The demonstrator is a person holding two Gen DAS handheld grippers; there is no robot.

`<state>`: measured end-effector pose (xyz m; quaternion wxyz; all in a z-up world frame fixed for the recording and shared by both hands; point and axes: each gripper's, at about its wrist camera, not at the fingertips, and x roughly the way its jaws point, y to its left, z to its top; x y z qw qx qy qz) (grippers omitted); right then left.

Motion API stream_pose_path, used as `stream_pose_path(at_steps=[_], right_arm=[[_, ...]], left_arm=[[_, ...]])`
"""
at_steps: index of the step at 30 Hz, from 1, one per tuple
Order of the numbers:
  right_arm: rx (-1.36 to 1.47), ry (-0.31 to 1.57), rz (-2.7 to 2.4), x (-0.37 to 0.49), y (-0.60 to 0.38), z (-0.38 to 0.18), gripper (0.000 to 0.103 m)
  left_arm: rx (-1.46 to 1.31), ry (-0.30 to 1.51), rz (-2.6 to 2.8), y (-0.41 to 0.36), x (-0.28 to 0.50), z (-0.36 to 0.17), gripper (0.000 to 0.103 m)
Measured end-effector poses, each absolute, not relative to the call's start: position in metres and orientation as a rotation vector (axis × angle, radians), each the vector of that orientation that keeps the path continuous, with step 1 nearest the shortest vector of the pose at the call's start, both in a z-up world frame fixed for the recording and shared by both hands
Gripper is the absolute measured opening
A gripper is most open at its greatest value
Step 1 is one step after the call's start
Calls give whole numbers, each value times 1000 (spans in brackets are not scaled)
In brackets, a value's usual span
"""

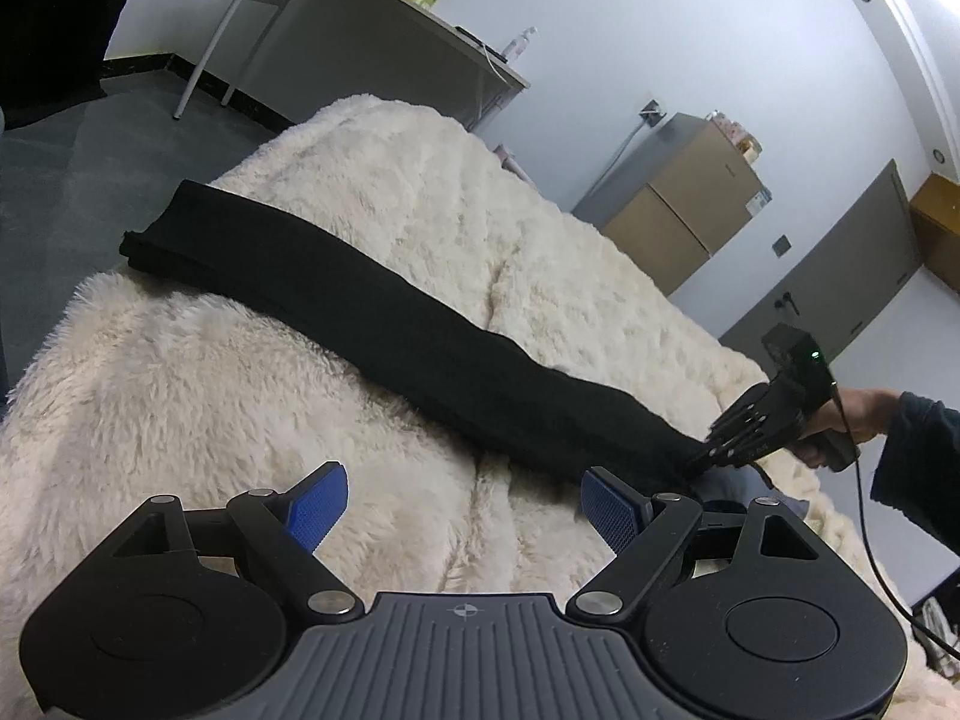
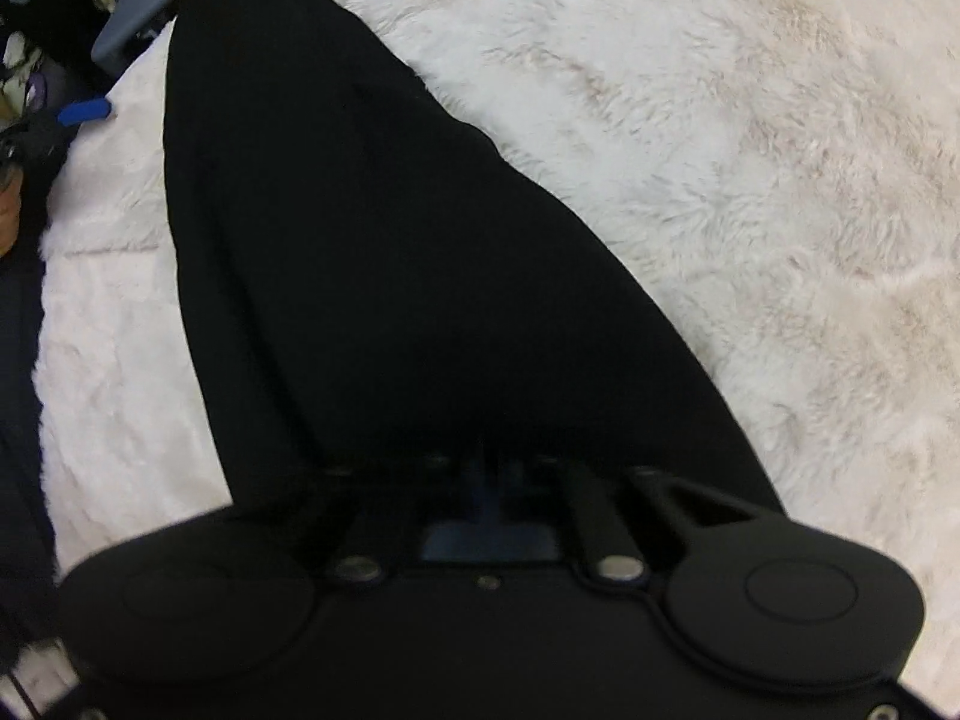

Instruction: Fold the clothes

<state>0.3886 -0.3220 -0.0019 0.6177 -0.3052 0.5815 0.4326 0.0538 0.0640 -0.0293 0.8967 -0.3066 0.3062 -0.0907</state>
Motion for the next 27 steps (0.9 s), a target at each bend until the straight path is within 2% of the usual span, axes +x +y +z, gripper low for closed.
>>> stream_pose_path(at_steps=[6, 9, 11, 13, 14, 16, 19, 24, 26, 27], right_arm=[[-828, 1098, 943, 388, -316, 46, 2], [-912, 1065, 886, 390, -313, 35, 5], [-979, 1066, 846, 388, -311, 21, 16], [-1045, 1043, 804, 380, -309, 10, 35], [-1052, 1019, 799, 376, -309, 11, 38], [-965, 893, 726, 368, -315, 31, 53], [-756, 770, 608, 351, -324, 59, 69], [-460, 676, 415, 303, -354, 75, 69], [-315, 654, 310, 276, -375, 73, 73], [-230, 645, 249, 260, -389, 71, 78]], left_arm=[[-621, 645, -197, 62, 56, -31, 81], [-626, 642, -193, 63, 56, -31, 81], [-629, 641, -189, 63, 54, -31, 81], [-632, 639, -186, 64, 53, -30, 81], [-634, 638, -185, 64, 52, -30, 81], [-636, 638, -185, 64, 52, -30, 81], [-634, 644, -184, 64, 55, -31, 81], [-636, 620, -182, 65, 54, -29, 81], [-652, 608, -184, 68, 51, -28, 81], [-658, 603, -187, 69, 50, -27, 81]])
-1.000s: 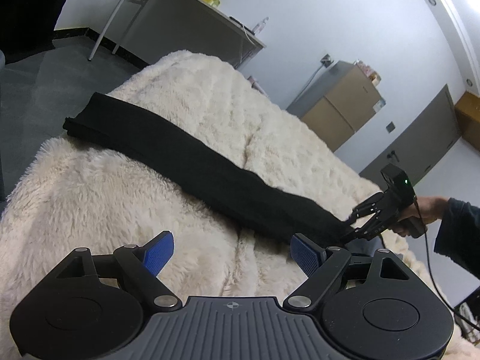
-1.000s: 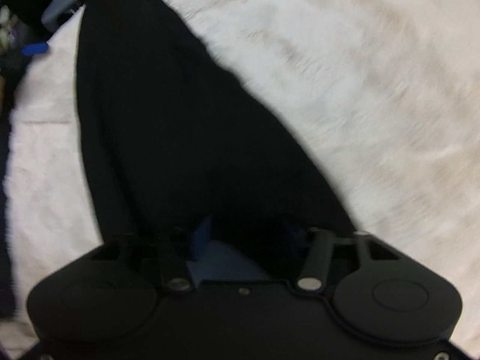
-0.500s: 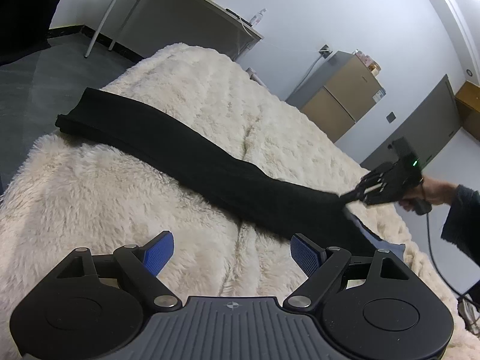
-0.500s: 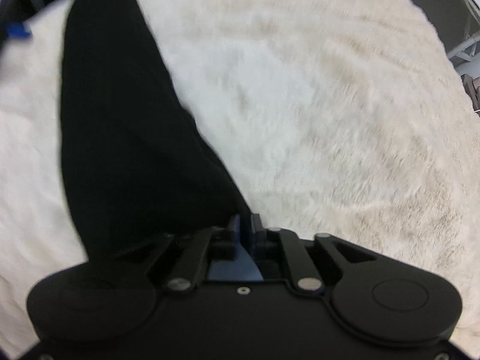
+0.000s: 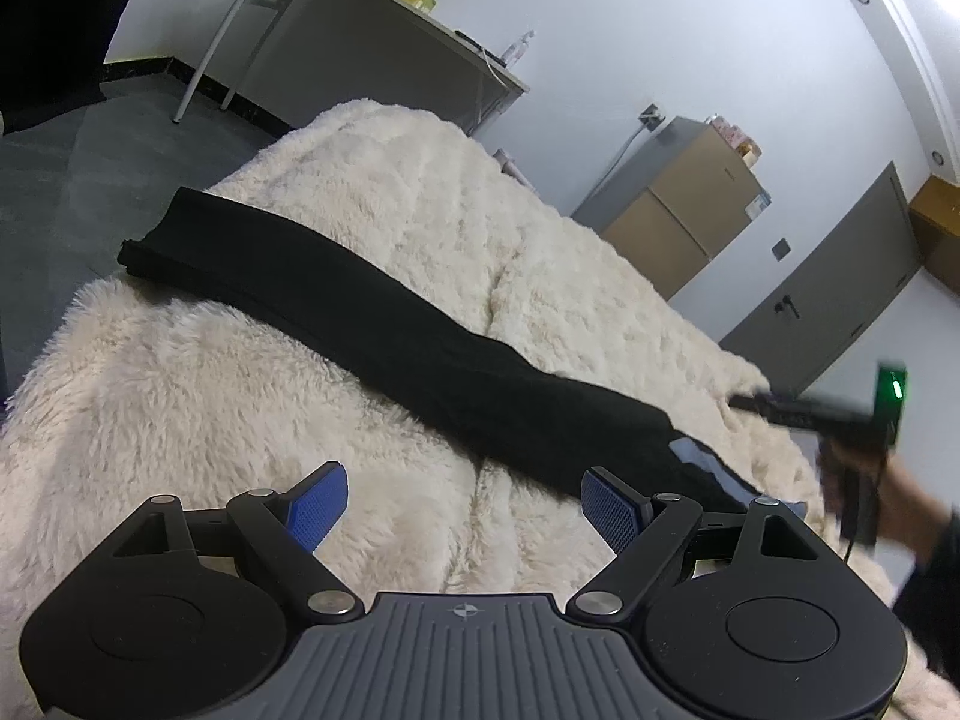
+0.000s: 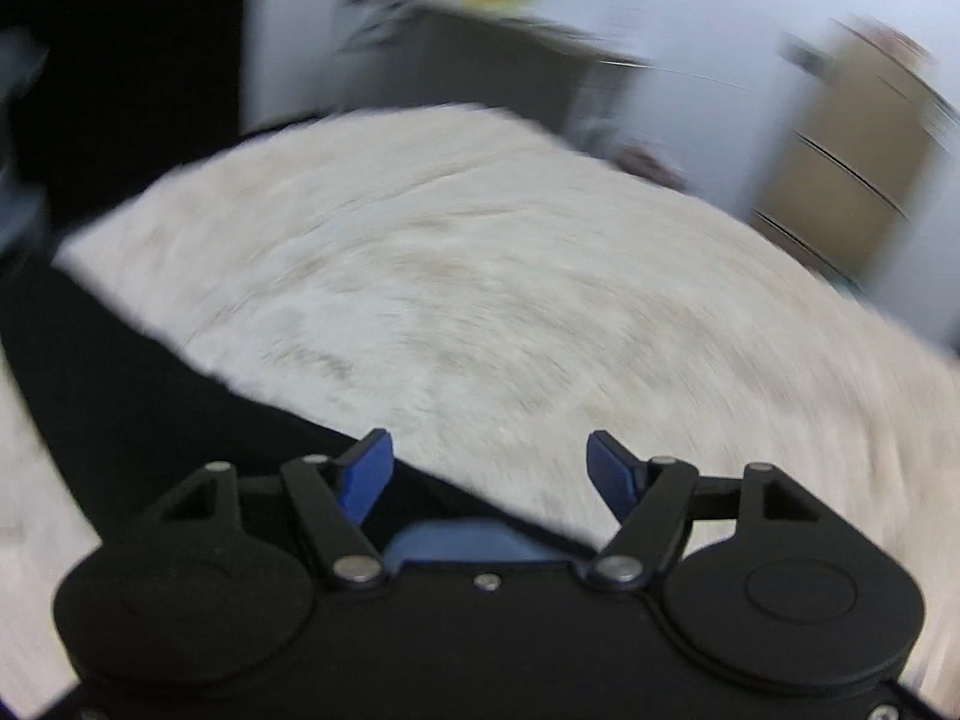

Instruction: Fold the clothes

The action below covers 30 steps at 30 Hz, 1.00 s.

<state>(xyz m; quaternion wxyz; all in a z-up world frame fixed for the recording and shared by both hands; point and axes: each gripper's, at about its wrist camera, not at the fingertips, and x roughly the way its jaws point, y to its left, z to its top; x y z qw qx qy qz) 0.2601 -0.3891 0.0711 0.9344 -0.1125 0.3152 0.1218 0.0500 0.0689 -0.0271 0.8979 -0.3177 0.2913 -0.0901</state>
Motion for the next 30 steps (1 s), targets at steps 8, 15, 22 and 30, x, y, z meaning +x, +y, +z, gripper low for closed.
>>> stream_pose_path(at_steps=[8, 15, 22, 30], right_arm=[[203, 654, -102, 169, -475, 37, 80], [580, 677, -169, 163, -512, -13, 80], [915, 537, -278, 182, -541, -54, 80], [1076, 445, -212, 176, -565, -69, 38]], left_arm=[[-671, 589, -211, 70, 48, -24, 81], [-696, 565, -213, 75, 42, -21, 81], [-709, 553, -204, 77, 39, -20, 81], [-700, 565, -207, 76, 41, -22, 81]])
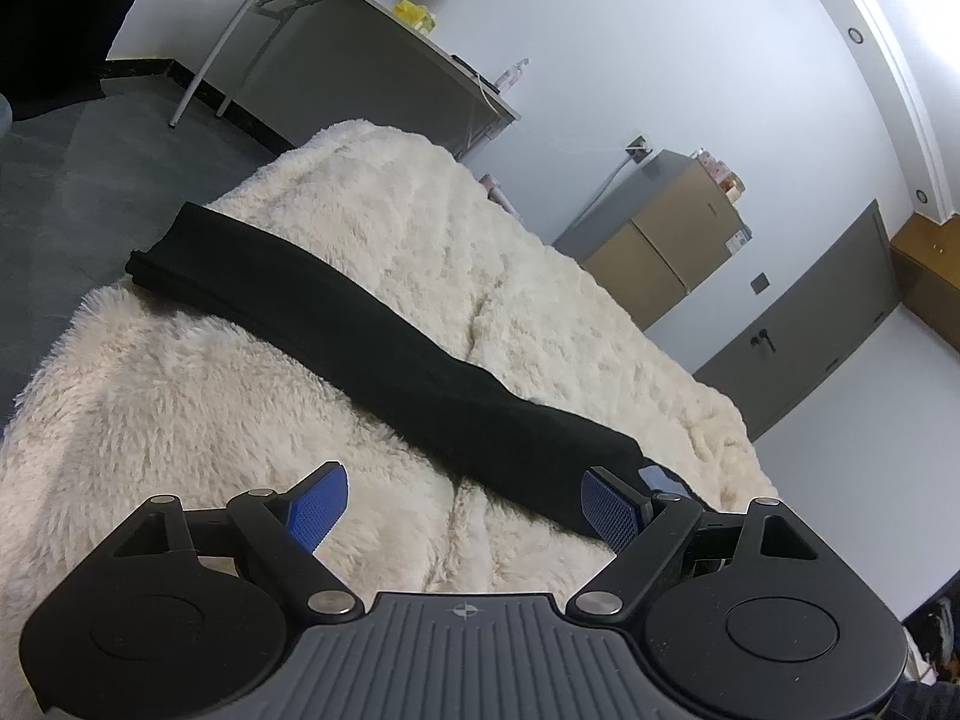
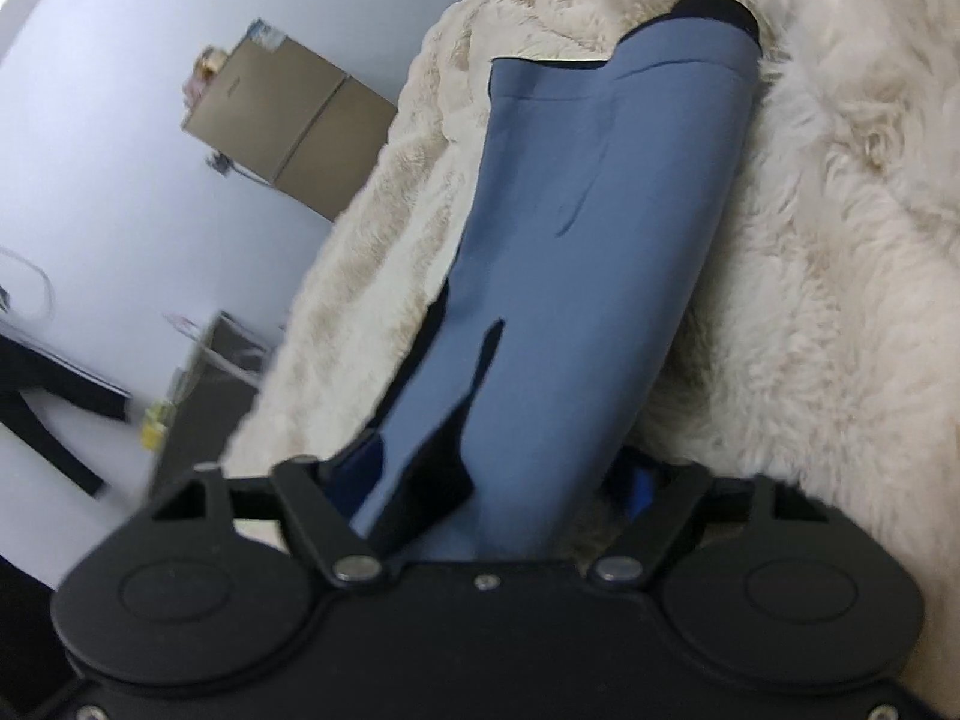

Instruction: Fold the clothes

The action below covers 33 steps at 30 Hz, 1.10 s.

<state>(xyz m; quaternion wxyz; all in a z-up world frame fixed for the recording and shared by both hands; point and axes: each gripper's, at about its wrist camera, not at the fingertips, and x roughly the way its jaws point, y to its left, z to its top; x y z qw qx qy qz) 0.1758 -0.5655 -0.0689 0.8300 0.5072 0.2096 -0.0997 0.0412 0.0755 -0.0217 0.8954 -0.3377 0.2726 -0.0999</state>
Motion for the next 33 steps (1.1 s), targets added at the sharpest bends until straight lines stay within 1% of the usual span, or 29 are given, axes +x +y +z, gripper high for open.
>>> stream_pose_path(at_steps=[1, 3, 5, 8, 10, 11, 12, 13, 14, 15, 17, 18, 24, 27, 29, 31, 33], right_arm=[[1095, 446, -200, 176, -569, -69, 19], [1092, 460, -201, 174, -572, -68, 13], [1071, 463, -194, 174, -574, -67, 11], [1066, 463, -190, 176, -574, -66, 11], [1066, 463, -195, 177, -573, -63, 18], [1068, 461, -195, 177, -572, -62, 20], [1070, 459, -198, 176, -571, -62, 27], [1072, 457, -203, 175, -571, -61, 32], [1071, 454, -210, 175, -571, -60, 34], [1068, 452, -215, 175, -571, -59, 32], [1060, 454, -213, 177, -572, -58, 18], [1047, 462, -207, 178, -573, -57, 8], [1011, 469, -190, 171, -578, -40, 8], [994, 445, -198, 161, -583, -29, 17], [991, 435, -224, 154, -588, -24, 26], [986, 436, -252, 140, -589, -23, 45], [978, 440, -264, 131, -587, -24, 50]], left_arm=[[-697, 565, -208, 75, 41, -22, 81], [-699, 563, -207, 75, 41, -22, 81], [-702, 563, -205, 76, 41, -22, 81], [-697, 567, -206, 75, 41, -22, 81], [-692, 568, -208, 74, 40, -22, 81], [-692, 568, -208, 74, 40, -22, 81], [-693, 568, -206, 74, 40, -22, 81], [-694, 567, -206, 74, 40, -22, 81], [-694, 567, -205, 74, 40, -22, 81], [-695, 566, -205, 74, 40, -22, 81], [-695, 566, -206, 74, 40, -22, 81], [-695, 566, -206, 74, 40, -22, 81], [-709, 548, -211, 76, 36, -20, 81], [-715, 559, -218, 77, 39, -22, 81], [-710, 578, -220, 75, 42, -23, 81], [-701, 590, -221, 73, 45, -24, 81], [-697, 587, -219, 71, 45, -24, 81]])
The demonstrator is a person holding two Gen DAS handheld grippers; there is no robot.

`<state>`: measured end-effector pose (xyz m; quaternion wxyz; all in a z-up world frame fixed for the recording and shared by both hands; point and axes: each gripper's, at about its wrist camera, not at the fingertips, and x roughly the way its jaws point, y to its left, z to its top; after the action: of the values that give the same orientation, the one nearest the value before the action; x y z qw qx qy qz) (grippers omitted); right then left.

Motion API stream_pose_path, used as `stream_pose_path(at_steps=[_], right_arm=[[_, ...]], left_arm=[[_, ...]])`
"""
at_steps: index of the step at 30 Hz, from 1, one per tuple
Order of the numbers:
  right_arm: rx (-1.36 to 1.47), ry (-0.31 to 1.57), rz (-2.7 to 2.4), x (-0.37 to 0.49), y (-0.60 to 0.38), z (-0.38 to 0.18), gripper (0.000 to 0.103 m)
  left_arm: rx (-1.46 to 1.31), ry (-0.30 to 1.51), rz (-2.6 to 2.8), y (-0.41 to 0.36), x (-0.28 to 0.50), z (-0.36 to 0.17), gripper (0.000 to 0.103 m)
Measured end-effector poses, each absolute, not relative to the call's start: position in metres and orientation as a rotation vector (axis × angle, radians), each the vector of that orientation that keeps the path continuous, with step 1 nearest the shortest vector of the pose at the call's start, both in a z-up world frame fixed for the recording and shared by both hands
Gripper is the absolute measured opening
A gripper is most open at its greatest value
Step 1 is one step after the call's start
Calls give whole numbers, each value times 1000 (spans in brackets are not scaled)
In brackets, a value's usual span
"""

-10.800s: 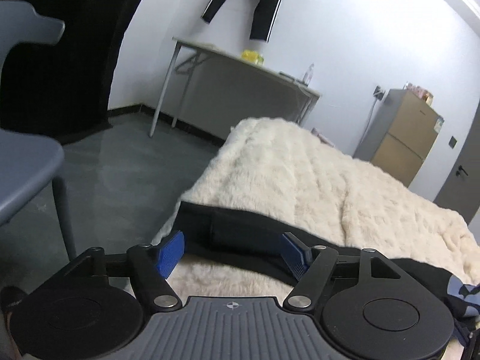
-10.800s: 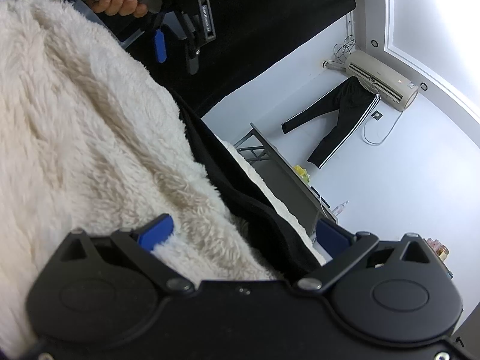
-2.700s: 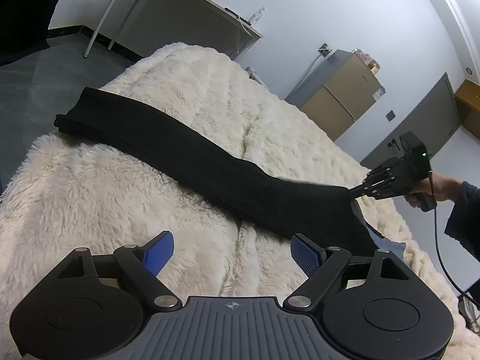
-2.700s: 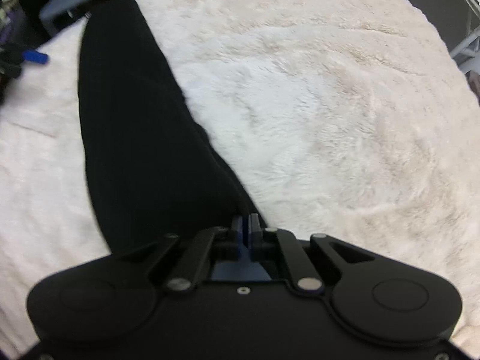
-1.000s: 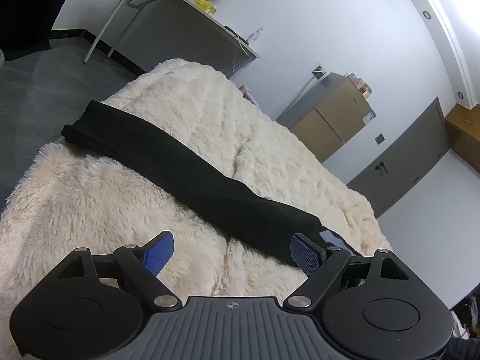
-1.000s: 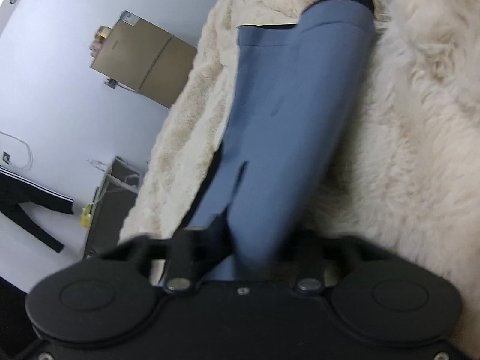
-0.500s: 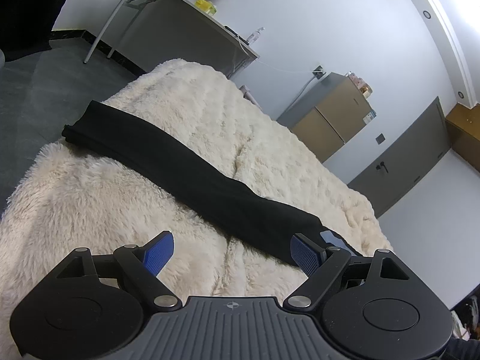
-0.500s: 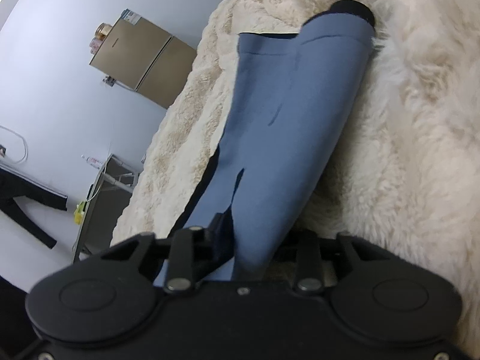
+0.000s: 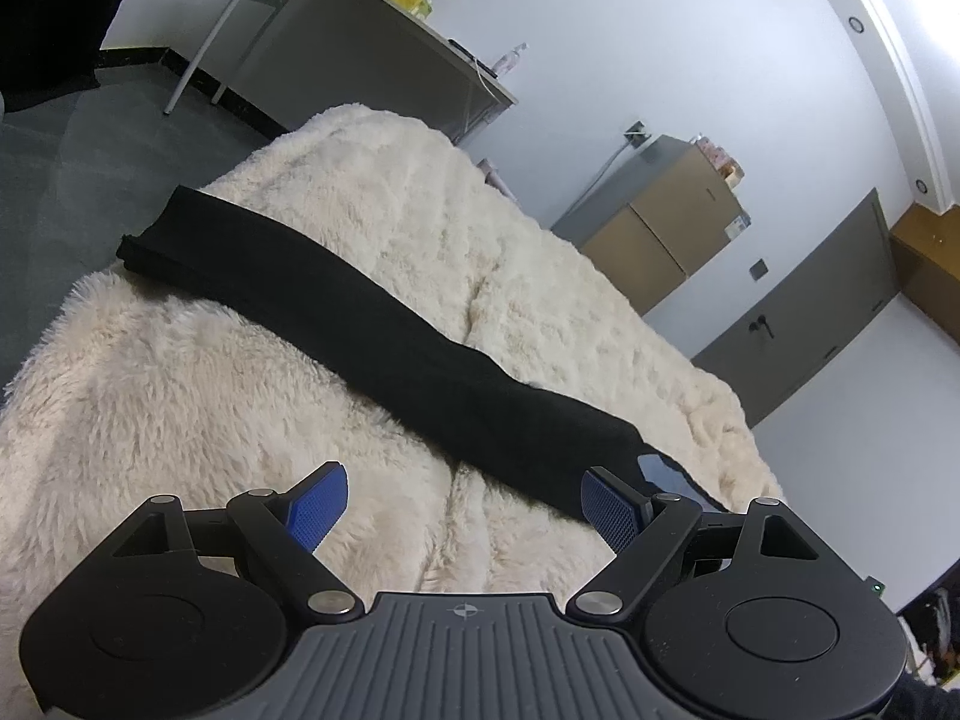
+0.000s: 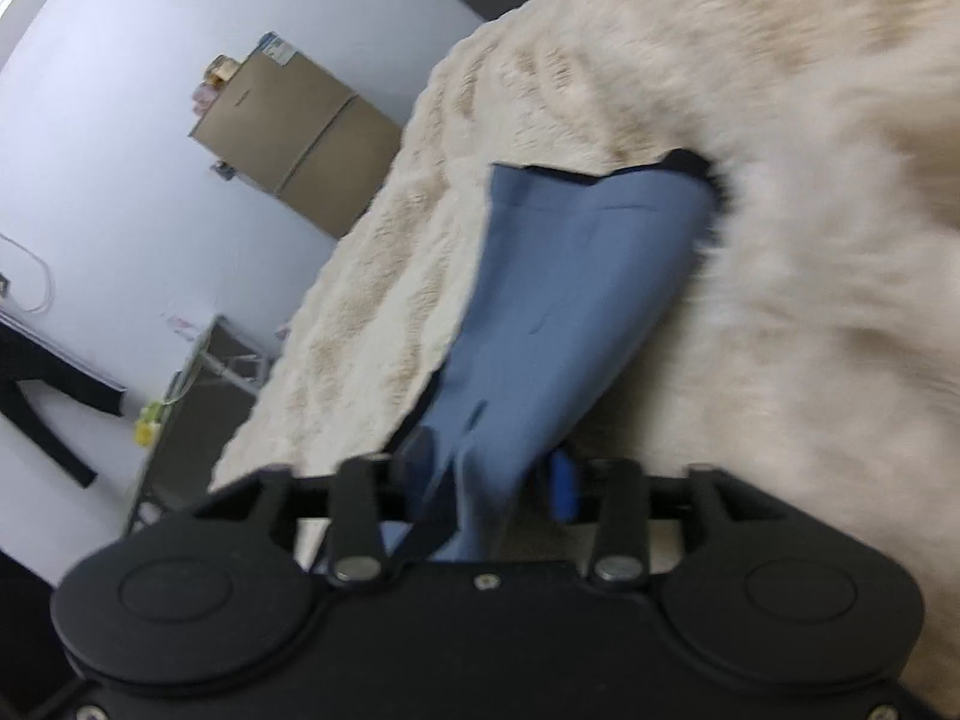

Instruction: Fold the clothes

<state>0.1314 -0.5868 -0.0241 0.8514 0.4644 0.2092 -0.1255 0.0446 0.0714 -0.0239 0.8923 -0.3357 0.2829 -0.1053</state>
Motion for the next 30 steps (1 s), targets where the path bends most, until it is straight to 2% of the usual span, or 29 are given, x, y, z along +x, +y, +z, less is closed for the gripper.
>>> stream_pose_path(at_steps=[3, 6, 8, 9, 10, 11, 18, 23, 26, 29, 30], right_arm=[[975, 427, -266, 128, -587, -32, 52], [1023, 344, -306, 144, -602, -44, 59], [1056, 311, -328, 158, -612, -51, 56], [1072, 299, -339, 164, -618, -53, 46], [1089, 286, -350, 169, -623, -53, 16], [1085, 283, -356, 173, -626, -50, 8], [800, 170, -185, 154, -628, 58, 7], [611, 101, -315, 105, -701, 110, 7], [493, 260, -538, 89, -749, 110, 19], [487, 293, -733, 71, -764, 115, 22], [491, 236, -792, 59, -762, 121, 38]], left_arm=[[-701, 587, -215, 73, 44, -25, 81], [-701, 596, -212, 73, 44, -26, 81], [-696, 601, -211, 72, 44, -26, 81], [-692, 604, -209, 71, 44, -26, 81], [-688, 606, -206, 70, 45, -26, 81], [-687, 608, -204, 70, 45, -27, 81], [-687, 616, -204, 71, 47, -29, 81], [-681, 617, -217, 70, 46, -29, 81], [-680, 603, -220, 70, 43, -28, 81], [-688, 594, -215, 71, 42, -27, 81], [-690, 590, -214, 71, 41, -26, 81]])
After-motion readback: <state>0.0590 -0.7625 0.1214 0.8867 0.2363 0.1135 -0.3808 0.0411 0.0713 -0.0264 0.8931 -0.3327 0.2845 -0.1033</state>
